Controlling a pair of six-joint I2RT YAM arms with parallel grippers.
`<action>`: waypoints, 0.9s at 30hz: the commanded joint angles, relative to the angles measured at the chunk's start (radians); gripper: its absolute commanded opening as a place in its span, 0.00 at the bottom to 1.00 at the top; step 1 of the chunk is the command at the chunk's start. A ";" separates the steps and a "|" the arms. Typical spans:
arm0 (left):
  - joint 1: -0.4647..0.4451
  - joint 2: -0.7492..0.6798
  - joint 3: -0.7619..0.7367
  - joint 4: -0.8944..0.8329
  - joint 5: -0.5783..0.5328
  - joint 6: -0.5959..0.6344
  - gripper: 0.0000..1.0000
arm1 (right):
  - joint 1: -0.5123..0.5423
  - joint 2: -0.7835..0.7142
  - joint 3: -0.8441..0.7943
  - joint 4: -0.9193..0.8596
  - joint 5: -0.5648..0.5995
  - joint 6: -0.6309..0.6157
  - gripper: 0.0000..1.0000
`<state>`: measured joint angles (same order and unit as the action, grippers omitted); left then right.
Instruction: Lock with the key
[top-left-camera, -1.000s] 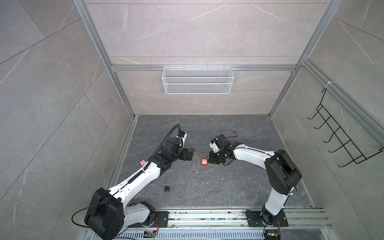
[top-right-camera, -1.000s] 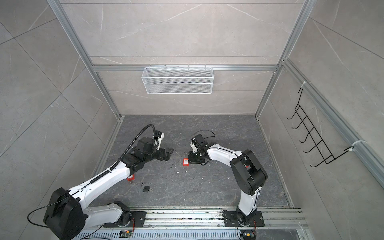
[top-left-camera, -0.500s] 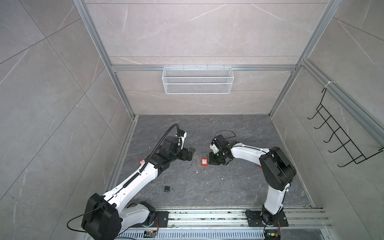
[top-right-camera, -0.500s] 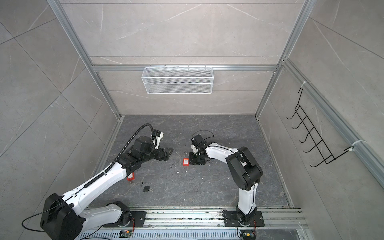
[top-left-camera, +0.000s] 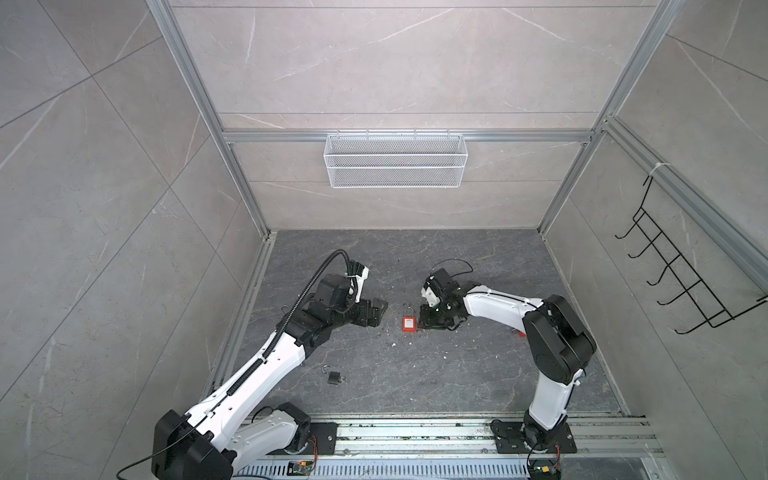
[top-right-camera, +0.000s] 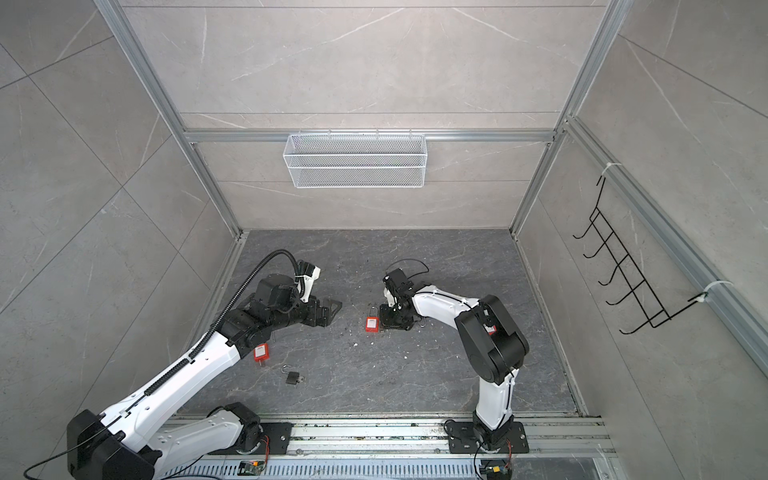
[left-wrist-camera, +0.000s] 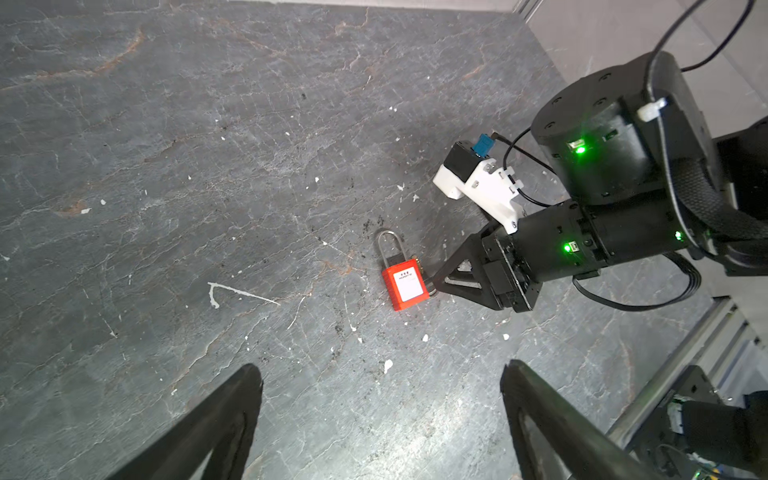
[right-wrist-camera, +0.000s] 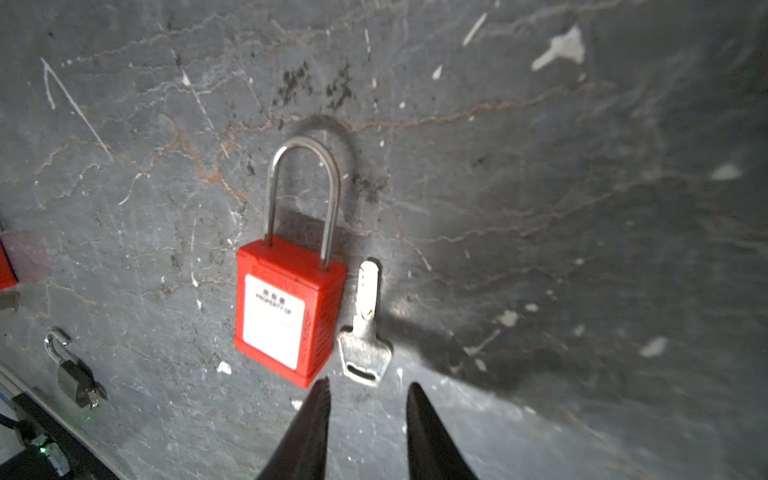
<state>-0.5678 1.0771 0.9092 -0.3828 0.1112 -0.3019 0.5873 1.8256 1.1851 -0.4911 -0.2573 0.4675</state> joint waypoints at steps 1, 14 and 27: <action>-0.010 -0.007 0.015 -0.012 0.034 -0.043 0.93 | -0.003 -0.130 0.044 -0.095 0.087 -0.057 0.40; -0.061 0.058 0.044 -0.010 0.049 -0.034 0.93 | -0.161 -0.219 -0.007 -0.248 0.227 -0.150 0.55; -0.070 0.111 0.072 -0.029 -0.023 0.026 0.93 | -0.267 0.019 0.121 -0.242 0.163 -0.227 0.58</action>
<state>-0.6308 1.2018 0.9516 -0.4042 0.1287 -0.3161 0.3195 1.8065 1.2495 -0.7124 -0.0795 0.2749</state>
